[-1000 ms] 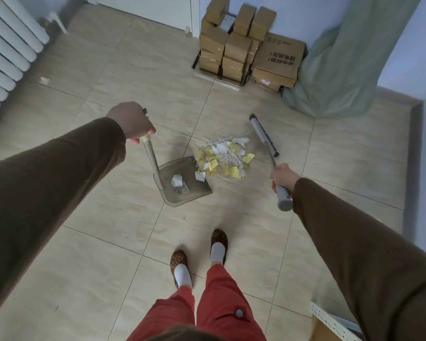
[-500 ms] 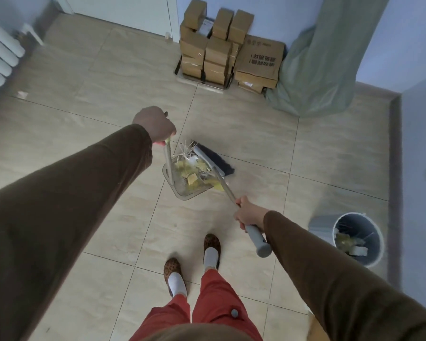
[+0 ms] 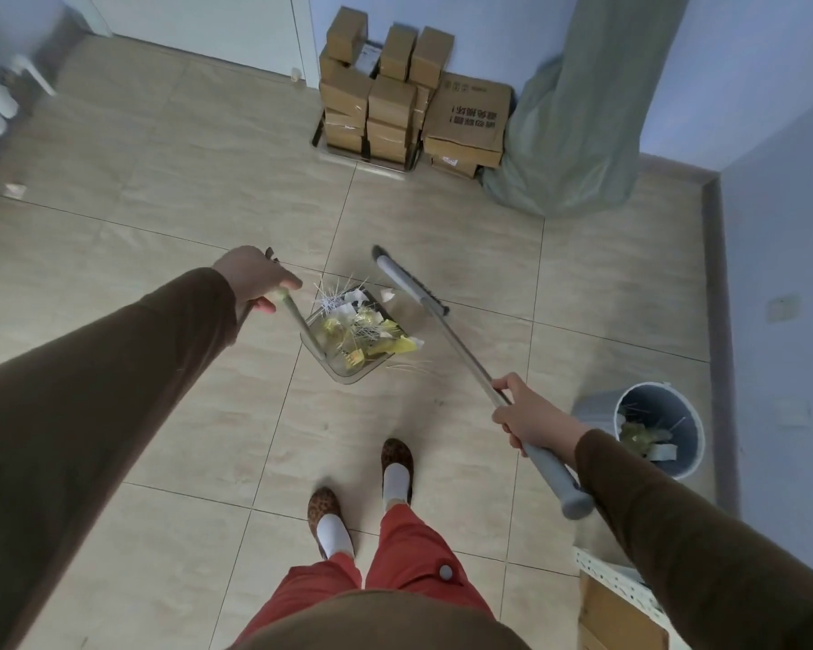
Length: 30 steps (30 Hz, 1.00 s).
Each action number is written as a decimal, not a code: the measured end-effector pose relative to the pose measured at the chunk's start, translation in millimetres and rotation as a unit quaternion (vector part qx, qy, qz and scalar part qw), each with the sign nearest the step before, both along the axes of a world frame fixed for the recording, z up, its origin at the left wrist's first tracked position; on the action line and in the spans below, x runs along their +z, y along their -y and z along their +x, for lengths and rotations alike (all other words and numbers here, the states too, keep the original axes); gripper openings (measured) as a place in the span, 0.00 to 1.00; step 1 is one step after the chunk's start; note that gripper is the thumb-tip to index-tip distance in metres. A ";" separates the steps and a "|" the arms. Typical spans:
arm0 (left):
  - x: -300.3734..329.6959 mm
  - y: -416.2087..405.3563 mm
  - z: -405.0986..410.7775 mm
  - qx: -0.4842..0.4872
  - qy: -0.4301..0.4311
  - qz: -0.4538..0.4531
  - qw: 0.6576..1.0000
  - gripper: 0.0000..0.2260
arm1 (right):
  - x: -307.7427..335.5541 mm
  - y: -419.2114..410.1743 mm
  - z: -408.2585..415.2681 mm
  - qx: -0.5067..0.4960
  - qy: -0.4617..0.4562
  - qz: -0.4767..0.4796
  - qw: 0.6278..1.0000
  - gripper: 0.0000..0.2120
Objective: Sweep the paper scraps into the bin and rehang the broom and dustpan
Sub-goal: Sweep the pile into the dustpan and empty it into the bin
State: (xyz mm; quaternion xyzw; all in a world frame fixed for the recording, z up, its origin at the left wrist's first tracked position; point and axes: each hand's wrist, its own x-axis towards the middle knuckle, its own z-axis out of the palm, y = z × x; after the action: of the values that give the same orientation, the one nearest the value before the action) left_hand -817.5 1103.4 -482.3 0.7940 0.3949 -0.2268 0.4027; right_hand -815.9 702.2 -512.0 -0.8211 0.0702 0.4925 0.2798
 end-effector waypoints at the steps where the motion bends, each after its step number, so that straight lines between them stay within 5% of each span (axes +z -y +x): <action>1: 1.6 -2.2 -2.7 0.001 -0.005 -0.026 1.000 0.14 | -8.4 -10.3 1.0 -0.011 0.001 -0.001 1.000 0.18; 8: -1.2 -14.1 -17.1 0.031 -0.004 -0.120 0.992 0.15 | -51.5 -82.3 -13.2 -0.029 -0.087 0.030 0.995 0.21; 17: 0.7 3.0 -21.8 0.063 0.038 -0.177 0.981 0.20 | -7.4 -29.9 -26.5 -0.090 -0.095 0.099 0.986 0.20; 23: -1.1 3.5 -34.0 0.065 0.061 -0.192 0.977 0.03 | -8.1 -27.4 -52.0 -0.145 -0.059 0.112 0.981 0.19; 30: -5.1 1.7 -62.0 0.016 0.076 -0.171 0.982 0.13 | -5.0 -16.1 -62.0 -0.232 -0.042 0.127 0.963 0.17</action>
State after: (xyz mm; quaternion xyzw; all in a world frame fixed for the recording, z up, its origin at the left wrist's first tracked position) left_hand -879.5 1101.6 -487.3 0.7222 0.3307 -0.2233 0.5650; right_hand -878.0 718.3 -517.0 -0.7189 0.2075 0.4527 0.4850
